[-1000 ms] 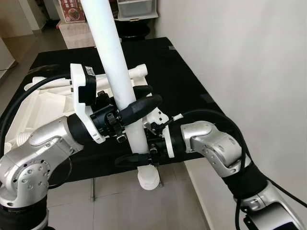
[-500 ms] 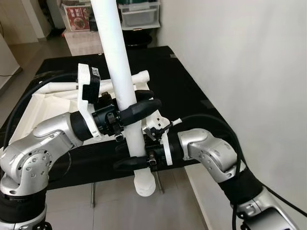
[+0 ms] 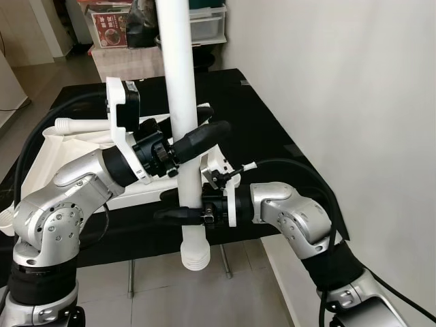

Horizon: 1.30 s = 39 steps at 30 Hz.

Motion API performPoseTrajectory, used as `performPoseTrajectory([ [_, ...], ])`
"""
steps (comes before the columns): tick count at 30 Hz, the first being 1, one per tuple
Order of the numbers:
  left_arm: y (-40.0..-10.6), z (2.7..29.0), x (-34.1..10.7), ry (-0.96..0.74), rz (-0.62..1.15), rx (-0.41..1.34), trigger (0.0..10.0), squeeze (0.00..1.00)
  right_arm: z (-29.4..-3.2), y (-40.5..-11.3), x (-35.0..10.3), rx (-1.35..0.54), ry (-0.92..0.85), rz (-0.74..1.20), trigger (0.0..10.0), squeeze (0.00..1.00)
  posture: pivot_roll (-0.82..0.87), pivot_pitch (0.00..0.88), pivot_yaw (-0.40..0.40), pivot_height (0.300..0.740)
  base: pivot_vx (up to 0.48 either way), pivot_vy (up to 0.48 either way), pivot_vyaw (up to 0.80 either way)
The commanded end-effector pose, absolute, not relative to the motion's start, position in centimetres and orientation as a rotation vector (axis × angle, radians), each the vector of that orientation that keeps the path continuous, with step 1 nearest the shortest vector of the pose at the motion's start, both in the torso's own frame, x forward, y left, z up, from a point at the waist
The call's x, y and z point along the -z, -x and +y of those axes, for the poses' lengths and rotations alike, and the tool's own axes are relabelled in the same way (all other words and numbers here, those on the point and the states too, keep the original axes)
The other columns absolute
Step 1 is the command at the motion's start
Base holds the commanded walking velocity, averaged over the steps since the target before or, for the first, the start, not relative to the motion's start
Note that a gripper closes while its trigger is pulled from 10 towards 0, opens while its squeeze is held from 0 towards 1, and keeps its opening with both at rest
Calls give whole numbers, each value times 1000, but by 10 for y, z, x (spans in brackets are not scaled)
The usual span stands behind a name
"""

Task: Building children table

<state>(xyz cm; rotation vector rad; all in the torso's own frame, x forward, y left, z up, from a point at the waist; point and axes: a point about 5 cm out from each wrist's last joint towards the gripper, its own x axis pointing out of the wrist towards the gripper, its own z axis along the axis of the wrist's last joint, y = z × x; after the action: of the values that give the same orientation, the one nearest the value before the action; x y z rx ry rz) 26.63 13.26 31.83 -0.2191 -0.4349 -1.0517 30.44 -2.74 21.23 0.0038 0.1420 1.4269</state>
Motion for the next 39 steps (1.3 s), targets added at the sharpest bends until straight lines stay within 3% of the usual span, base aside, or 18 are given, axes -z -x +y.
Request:
performPoseTrajectory([
  [1, -265, 136, -330, 226, -510, 1017, 10000, 1000, -26, -313, -208, -1346, -4, 172, 0, 0, -53, 87, 23, 740, 0, 0, 0],
  [7, -265, 162, -335, 288, -565, 860, 10000, 1000, -41, -337, -215, -1136, -43, 121, 0, 0, -49, 98, 24, 740, 0, 0, 0],
  [12, -258, 190, -330, 357, -599, 625, 10000, 1000, -63, -358, -233, -904, -145, -13, 0, 0, -43, 108, 21, 740, 0, 0, 0],
  [21, -245, 182, -292, 451, -475, 505, 10000, 1000, -83, -374, -270, -728, -362, -209, 0, 0, -25, 131, 13, 740, 0, 0, 0],
  [22, -243, 174, -279, 448, -413, 504, 10000, 153, -82, -375, -275, -743, -370, -229, 5922, 0, -14, 147, 13, 740, 0, 0, 0],
  [24, -242, 168, -270, 444, -374, 506, 10000, 153, -81, -375, -279, -755, -373, -240, 5922, 0, -14, 147, 13, 740, 0, 0, 0],
  [25, -238, 158, -253, 407, -291, 516, 10000, 0, -76, -376, -283, -794, -337, -250, 10000, 0, -8, 171, 13, 740, 0, 0, 0],
  [31, -212, 129, -196, 183, -12, 589, 10000, 0, -54, -370, -286, -1039, -107, -256, 10000, 0, 10, 250, 12, 740, 0, 0, 0],
  [32, -200, 126, -185, 138, 40, 578, 10000, 0, -49, -370, -292, -1157, -73, -270, 10000, 0, 14, 282, 9, 740, 0, 0, 0],
  [39, -179, 126, -179, 69, 74, 485, 10000, 0, -55, -375, -308, -1291, -99, -290, 10000, 0, 55, 390, 6, 740, 0, 0, 0],
])
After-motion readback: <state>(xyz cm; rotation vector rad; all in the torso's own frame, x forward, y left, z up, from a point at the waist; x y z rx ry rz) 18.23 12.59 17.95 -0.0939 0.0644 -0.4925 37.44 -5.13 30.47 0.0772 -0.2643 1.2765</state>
